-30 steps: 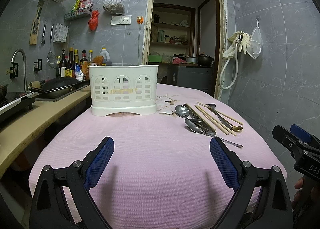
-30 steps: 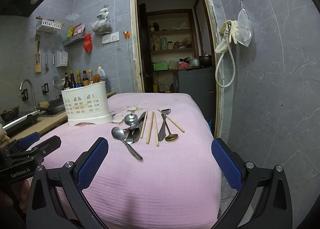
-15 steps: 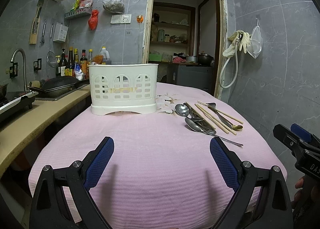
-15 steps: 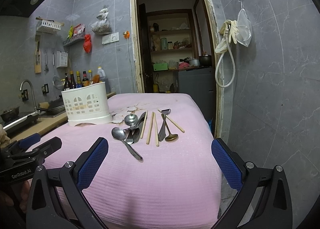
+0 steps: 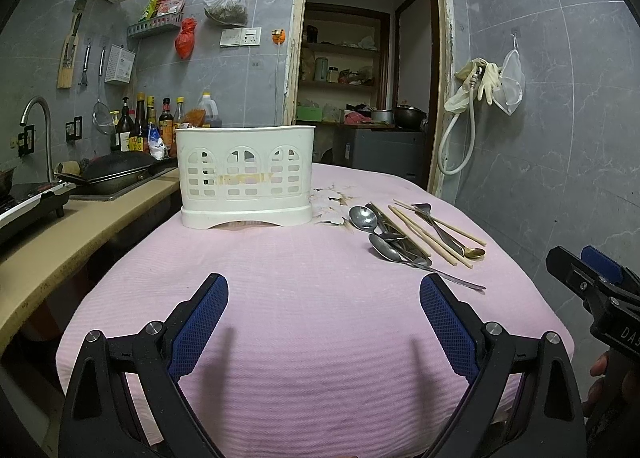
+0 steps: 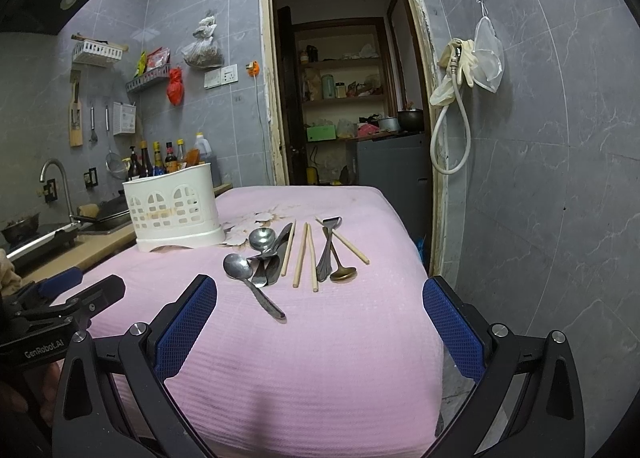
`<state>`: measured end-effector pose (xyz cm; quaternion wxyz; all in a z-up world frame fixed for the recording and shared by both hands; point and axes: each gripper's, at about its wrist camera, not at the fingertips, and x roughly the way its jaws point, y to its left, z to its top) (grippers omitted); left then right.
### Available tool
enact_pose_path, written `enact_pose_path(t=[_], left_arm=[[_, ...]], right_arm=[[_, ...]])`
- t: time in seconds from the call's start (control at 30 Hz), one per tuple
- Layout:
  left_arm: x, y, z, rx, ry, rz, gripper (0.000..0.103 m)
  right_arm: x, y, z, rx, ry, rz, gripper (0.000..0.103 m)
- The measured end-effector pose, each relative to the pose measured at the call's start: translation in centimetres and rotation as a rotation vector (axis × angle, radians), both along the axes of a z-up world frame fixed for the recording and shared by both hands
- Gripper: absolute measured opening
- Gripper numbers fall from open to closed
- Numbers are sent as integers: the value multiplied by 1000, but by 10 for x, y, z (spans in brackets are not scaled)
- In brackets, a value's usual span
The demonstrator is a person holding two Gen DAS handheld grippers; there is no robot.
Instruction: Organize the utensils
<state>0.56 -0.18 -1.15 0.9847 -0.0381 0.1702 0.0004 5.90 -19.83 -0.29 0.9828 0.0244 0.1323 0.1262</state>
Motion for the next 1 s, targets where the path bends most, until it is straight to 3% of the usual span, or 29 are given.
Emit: enact_pose_path(t=[0.7, 1.0], left_arm=[[0, -2, -1, -4, 7, -2, 94], [4, 3, 12, -11, -16, 18, 94]], right_arm=[[0, 3, -6, -2, 18, 11, 103], [6, 6, 5, -58, 18, 18, 103]])
